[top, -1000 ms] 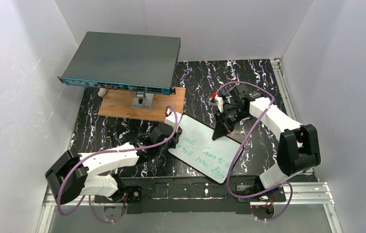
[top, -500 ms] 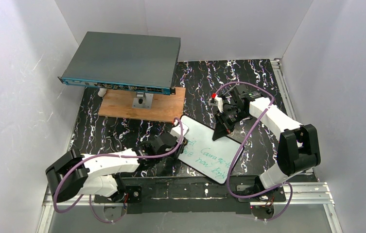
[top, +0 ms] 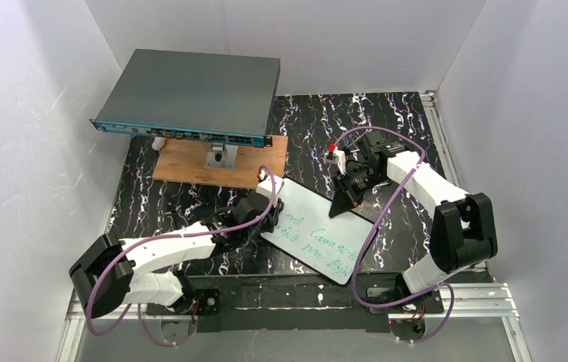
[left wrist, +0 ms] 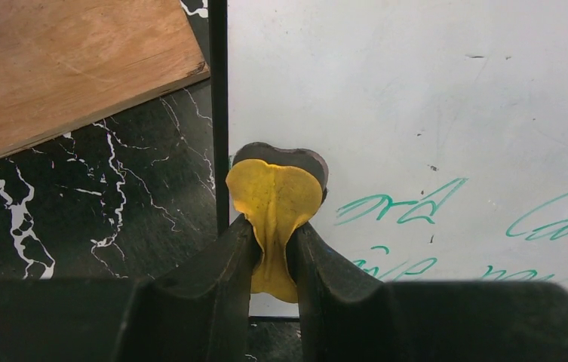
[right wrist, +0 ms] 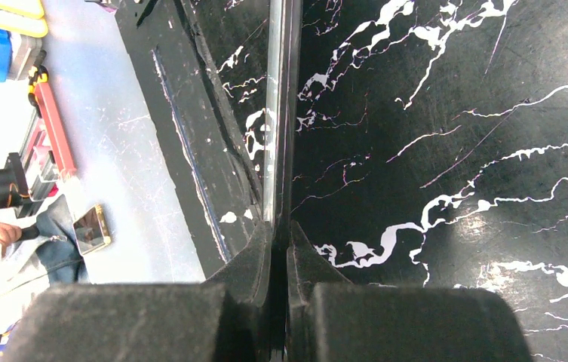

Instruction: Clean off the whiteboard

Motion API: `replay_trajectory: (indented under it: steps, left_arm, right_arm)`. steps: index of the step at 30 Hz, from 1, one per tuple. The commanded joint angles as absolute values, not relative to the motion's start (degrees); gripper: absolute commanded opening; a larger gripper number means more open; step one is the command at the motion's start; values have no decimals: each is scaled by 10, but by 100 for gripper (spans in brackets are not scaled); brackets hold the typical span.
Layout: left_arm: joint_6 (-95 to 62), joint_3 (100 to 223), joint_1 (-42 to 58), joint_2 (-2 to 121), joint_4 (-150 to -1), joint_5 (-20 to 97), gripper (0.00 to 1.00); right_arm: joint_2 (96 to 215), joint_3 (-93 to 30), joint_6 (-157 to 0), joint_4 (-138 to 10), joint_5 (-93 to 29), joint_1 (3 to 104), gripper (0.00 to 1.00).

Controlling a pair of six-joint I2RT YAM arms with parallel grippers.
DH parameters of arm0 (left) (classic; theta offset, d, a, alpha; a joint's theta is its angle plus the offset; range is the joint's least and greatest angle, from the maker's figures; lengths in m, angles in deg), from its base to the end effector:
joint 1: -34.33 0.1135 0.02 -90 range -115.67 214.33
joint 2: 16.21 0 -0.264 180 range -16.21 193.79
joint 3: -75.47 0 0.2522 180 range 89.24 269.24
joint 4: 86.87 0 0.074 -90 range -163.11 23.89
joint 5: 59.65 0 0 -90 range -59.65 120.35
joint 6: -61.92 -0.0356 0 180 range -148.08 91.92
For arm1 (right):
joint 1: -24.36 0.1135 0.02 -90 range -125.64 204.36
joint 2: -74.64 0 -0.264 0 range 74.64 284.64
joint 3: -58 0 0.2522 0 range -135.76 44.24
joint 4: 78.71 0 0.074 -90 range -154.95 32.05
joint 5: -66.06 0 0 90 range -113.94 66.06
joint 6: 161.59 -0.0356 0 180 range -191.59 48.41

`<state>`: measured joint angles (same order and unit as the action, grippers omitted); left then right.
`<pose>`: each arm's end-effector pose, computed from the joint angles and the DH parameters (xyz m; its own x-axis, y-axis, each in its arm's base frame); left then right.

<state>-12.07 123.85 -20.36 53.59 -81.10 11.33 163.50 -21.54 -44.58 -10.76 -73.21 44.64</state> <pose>0.1594 -0.2050 0.2200 -0.4204 0.1425 -0.8961 0.5077 0.8555 -0.1022 0.2580 0.1241 0.2418 -0.6413 -0.5529 -0.5320 -0.7566 0.3402 0.5585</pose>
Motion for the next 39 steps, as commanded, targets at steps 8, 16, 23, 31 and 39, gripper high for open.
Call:
replay_trajectory:
  steps: [8,16,23,31,39]
  left_arm:
    - [-217,1256,-260,556,-847,181,0]
    - [-193,1304,-271,589,-796,66,0]
    - [-119,1307,-253,572,-737,-45,0]
    - [-186,1257,-265,558,-829,125,0]
    - [-219,1289,-300,596,-850,147,0]
  right_arm:
    - [1632,-217,-384,-142,-744,455,1]
    - [1633,-217,-382,-141,-745,455,1]
    - [1632,-217,-381,-140,-745,455,1]
    - [1633,-216,-381,-140,-746,455,1]
    - [1634,-217,-379,-138,-747,455,1]
